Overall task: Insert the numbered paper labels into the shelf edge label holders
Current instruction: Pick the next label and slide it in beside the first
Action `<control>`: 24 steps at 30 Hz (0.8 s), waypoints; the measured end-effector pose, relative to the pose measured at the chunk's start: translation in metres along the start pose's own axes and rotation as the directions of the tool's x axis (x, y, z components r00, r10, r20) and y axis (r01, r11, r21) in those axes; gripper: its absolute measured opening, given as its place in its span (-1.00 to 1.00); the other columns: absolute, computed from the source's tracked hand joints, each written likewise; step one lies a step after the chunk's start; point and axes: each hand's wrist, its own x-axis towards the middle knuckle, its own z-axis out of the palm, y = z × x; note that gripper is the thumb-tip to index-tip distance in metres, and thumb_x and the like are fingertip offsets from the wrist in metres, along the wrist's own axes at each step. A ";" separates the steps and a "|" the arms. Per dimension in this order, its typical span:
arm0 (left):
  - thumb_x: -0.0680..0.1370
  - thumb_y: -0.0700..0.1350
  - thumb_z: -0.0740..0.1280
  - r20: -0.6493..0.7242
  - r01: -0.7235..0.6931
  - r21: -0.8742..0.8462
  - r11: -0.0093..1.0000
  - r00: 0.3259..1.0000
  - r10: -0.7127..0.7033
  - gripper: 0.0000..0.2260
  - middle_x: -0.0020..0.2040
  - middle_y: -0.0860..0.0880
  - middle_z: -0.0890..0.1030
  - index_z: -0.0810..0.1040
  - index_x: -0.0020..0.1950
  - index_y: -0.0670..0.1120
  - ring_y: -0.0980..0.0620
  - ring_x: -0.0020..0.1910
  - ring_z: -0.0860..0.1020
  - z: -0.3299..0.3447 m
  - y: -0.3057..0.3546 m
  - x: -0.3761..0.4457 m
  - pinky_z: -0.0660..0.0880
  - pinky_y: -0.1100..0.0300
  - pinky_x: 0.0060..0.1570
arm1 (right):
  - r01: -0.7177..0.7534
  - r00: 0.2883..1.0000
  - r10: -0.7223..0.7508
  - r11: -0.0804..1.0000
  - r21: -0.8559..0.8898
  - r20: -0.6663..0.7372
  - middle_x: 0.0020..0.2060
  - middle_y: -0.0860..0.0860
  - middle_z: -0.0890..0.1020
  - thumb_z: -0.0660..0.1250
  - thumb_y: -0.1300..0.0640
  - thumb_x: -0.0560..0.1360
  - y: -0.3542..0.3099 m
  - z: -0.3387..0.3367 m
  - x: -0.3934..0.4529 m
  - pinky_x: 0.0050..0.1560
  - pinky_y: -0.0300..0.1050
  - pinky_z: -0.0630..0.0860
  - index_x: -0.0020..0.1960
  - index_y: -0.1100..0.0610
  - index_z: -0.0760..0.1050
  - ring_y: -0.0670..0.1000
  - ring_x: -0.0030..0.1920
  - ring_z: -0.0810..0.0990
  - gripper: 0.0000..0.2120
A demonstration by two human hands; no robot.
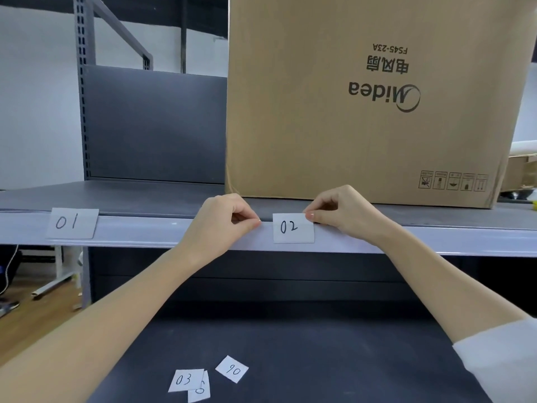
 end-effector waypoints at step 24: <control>0.42 -0.29 0.42 -0.103 -0.074 -0.085 0.994 0.993 0.066 -0.95 -0.25 0.04 0.58 0.69 -0.21 -0.22 0.40 -0.28 0.51 0.004 -0.007 -0.004 0.43 0.53 -0.20 | 0.018 0.998 -0.024 0.993 -0.121 -0.051 -0.30 0.06 0.58 0.39 0.19 0.43 0.002 0.005 -0.003 -0.55 -0.49 0.28 -0.22 0.08 0.62 -0.10 -0.41 0.39 -0.92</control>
